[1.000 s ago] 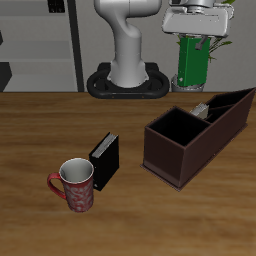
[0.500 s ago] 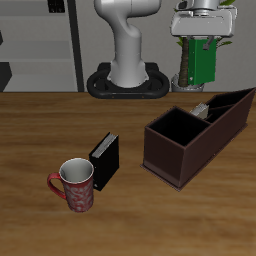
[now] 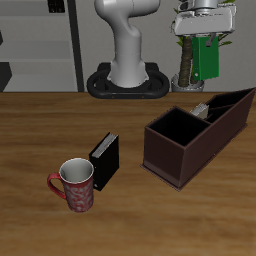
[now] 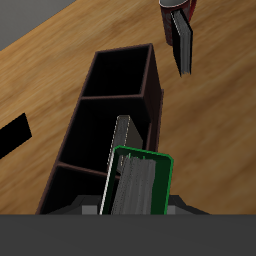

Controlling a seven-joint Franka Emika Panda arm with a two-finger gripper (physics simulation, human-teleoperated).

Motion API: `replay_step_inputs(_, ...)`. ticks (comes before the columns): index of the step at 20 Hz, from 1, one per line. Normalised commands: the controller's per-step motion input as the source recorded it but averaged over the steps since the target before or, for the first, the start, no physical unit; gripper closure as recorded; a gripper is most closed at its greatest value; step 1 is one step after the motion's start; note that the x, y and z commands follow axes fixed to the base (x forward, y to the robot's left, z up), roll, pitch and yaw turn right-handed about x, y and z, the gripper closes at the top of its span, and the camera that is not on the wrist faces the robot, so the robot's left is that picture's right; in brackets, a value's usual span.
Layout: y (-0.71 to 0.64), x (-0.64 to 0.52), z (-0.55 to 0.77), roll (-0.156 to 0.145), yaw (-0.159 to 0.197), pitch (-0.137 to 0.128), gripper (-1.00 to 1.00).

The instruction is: Place the yellow book into the left desk caddy's front compartment and place the green book into the left desk caddy's left compartment and place the black book into the left desk caddy's back compartment

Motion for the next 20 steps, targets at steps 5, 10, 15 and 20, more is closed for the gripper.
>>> replay_step_inputs(5,0.31,-0.29,-0.23,0.092,0.024,0.035,1.0)
replay_step_inputs(10,0.35,-0.18,-0.05,0.102,0.064,0.002,1.0)
replay_step_inputs(15,0.24,0.0,0.01,0.008,0.003,0.033,1.0)
replay_step_inputs(20,0.28,0.21,-0.1,0.076,0.072,-0.002,1.0)
